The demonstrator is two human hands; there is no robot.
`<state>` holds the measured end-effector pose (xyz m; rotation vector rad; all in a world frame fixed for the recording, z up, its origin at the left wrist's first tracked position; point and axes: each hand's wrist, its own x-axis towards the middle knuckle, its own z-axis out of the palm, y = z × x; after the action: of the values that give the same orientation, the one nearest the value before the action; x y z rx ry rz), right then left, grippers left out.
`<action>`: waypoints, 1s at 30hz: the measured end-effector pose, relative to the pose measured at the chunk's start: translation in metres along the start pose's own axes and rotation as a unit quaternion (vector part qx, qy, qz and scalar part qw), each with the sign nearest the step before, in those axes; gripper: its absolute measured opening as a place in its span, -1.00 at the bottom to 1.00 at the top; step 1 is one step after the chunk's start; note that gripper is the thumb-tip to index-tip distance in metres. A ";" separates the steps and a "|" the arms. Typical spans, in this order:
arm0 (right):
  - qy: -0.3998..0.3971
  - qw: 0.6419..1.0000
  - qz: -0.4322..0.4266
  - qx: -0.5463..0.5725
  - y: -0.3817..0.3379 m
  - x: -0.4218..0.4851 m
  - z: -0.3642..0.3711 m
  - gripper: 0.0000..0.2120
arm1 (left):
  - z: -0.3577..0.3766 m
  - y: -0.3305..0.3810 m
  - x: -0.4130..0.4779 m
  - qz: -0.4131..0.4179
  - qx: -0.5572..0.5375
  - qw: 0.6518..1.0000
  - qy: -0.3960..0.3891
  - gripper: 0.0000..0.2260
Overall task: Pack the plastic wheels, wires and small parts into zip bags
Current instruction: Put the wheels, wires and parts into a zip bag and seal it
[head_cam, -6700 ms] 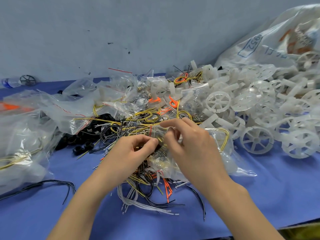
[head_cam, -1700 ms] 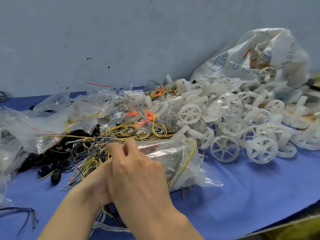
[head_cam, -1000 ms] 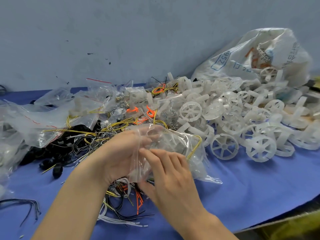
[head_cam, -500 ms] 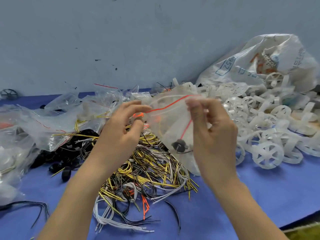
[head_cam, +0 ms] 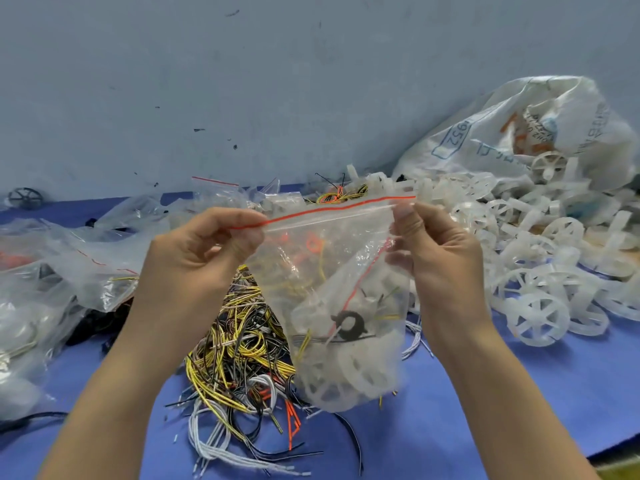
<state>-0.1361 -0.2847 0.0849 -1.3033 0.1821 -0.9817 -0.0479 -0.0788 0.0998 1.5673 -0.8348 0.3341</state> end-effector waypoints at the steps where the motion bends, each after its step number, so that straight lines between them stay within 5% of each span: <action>1: 0.004 1.000 0.004 -0.001 0.002 0.000 0.001 -0.93 | 0.000 -0.003 0.000 -0.014 -0.013 1.000 0.004 -0.88; 9: 0.024 1.000 0.012 -0.007 0.011 0.003 0.007 -0.90 | 0.001 -0.024 0.000 -0.131 -0.148 0.980 0.012 -0.72; 30: 0.009 0.998 0.052 0.044 0.019 0.010 0.006 -0.85 | 0.013 -0.025 0.002 -0.182 -0.260 0.948 -0.014 -0.70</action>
<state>-0.1172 -0.2886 0.0742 -1.1939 0.2164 -0.9044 -0.0333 -0.0926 0.0802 1.1918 -0.5748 -0.1691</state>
